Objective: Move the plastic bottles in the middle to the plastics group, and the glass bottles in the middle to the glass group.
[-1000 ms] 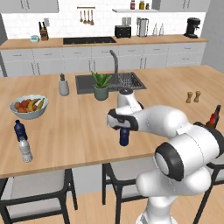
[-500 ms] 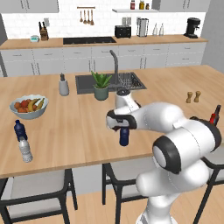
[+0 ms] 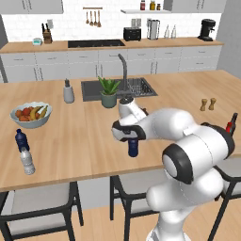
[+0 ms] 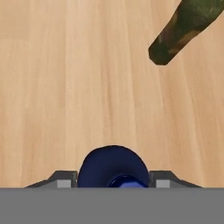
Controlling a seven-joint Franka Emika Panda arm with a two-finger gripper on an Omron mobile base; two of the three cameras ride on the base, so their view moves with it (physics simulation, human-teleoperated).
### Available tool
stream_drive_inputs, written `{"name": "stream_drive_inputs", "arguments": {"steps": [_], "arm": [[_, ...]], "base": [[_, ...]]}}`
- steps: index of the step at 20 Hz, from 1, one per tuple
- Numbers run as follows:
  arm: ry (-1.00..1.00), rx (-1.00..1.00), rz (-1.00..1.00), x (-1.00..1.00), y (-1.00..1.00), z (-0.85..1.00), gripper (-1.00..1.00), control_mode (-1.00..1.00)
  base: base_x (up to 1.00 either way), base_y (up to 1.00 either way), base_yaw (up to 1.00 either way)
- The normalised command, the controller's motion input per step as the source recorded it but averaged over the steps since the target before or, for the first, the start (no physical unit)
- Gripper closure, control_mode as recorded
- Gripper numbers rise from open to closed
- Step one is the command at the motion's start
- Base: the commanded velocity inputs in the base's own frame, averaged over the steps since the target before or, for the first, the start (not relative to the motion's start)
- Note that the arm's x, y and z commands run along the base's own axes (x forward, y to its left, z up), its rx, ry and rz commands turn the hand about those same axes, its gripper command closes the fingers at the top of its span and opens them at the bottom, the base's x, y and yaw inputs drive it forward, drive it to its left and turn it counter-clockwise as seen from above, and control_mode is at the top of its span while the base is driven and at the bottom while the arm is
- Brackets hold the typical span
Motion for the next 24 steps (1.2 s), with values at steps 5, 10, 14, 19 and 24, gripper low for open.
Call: {"name": "stream_drive_inputs", "arguments": {"steps": [5,10,14,19,24], "arm": [[0.0,0.03,0.06,-0.12,0.02,0.16,1.0,-1.0],[0.0,0.08,0.11,-0.35,0.36,0.4,1.0,-1.0],[0.0,0.05,0.17,-0.33,0.55,0.42,1.0,-1.0],[0.0,0.01,0.25,-0.2,0.68,0.33,1.0,-1.0],[0.0,0.0,0.25,-0.04,0.71,0.29,1.0,-1.0]], "base": [[0.0,0.0,0.0],[0.0,0.0,0.0],[0.0,0.0,0.0],[0.0,0.0,0.0],[0.0,0.0,0.0]]}}
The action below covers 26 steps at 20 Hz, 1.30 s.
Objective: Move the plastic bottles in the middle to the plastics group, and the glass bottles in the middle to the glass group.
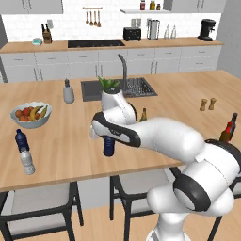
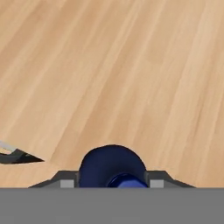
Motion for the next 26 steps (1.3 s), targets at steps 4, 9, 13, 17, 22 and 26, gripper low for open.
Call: {"name": "stream_drive_inputs", "arguments": {"steps": [4,9,13,17,22,26], "arm": [[0.0,0.0,0.19,0.04,0.69,0.21,1.0,-1.0],[0.0,0.0,0.16,0.16,0.67,0.08,1.0,-1.0],[0.0,0.0,0.15,0.2,0.58,0.0,1.0,-1.0],[-0.01,0.0,0.14,0.2,0.53,-0.02,1.0,-1.0],[-0.01,0.0,0.14,0.01,0.59,-0.06,1.0,-1.0],[-0.03,0.0,0.12,0.0,0.44,-0.24,1.0,-1.0]], "base": [[0.0,0.0,0.0],[0.0,0.0,0.0],[0.0,0.0,0.0],[0.0,0.0,0.0],[0.0,0.0,0.0],[0.0,0.0,0.0]]}}
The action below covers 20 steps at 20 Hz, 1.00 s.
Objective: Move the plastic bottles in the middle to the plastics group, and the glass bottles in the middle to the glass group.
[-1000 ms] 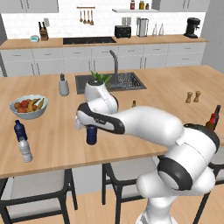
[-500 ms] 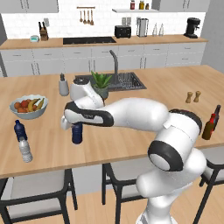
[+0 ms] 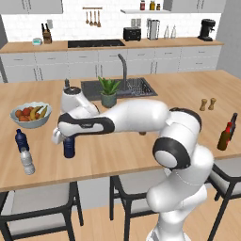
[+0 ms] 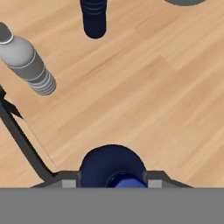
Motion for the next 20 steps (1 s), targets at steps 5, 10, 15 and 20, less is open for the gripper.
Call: {"name": "stream_drive_inputs", "arguments": {"steps": [5,10,15,20], "arm": [[-0.05,0.01,0.07,0.17,0.42,-0.14,1.0,-1.0],[-0.06,0.03,0.03,0.25,0.45,-0.07,1.0,-1.0],[0.0,0.01,0.02,0.08,0.37,-0.21,1.0,-1.0],[0.0,0.0,0.0,0.17,0.18,-0.19,1.0,-1.0]], "base": [[0.0,0.0,0.0],[0.0,0.0,0.0],[0.0,0.0,0.0],[0.0,0.0,0.0]]}}
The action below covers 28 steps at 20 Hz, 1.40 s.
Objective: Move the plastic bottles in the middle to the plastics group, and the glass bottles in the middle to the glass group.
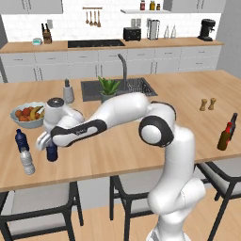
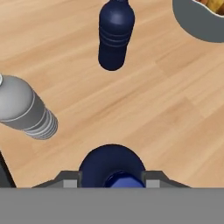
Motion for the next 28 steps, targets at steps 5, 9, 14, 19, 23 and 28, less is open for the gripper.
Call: {"name": "stream_drive_inputs", "arguments": {"steps": [5,9,14,19,23,28], "arm": [[0.0,0.0,0.0,0.09,0.06,-0.26,1.0,-1.0],[0.0,0.0,0.0,0.05,0.0,-0.26,-1.0,-1.0],[0.0,0.0,0.0,0.12,0.0,-0.19,-1.0,-1.0],[0.0,0.0,0.0,0.09,-0.01,-0.08,-1.0,-1.0],[0.0,0.03,0.0,0.0,0.0,0.18,-1.0,-1.0],[-0.01,0.06,0.0,0.0,-0.05,0.52,-1.0,-1.0]], "base": [[0.0,0.0,0.0],[0.0,0.0,0.0],[0.0,0.0,0.0],[0.0,0.0,0.0],[0.0,0.0,0.0],[0.0,0.0,0.0]]}}
